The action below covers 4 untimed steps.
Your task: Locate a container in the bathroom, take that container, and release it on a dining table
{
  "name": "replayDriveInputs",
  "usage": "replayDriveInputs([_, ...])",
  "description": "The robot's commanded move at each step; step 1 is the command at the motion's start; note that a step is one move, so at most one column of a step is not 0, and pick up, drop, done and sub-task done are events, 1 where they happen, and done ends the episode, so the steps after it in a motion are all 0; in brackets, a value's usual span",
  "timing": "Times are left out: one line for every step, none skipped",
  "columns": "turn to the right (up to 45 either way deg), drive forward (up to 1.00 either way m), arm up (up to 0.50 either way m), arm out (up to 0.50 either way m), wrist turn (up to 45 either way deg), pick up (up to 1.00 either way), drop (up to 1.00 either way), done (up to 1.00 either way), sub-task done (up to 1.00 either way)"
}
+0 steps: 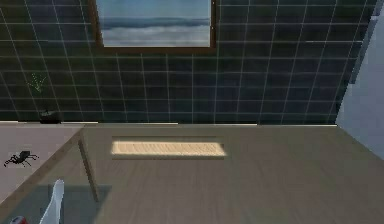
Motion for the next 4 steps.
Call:
replayDriveInputs([0.0, 0.05, 0.0, 0.0, 0.0, 0.0, 0.0, 0.0, 0.0])
replayDriveInputs([0.0, 0.75, 0.0, 0.0, 0.0, 0.0, 0.0, 0.0, 0.0])
replayDriveInputs([-30.0, 0.0, 0.0, 0.0, 0.0, 0.0, 0.0, 0.0, 0.0])
replayDriveInputs([0.0, 1.0, 0.0, 0.0, 0.0, 0.0, 0.0, 0.0, 0.0])
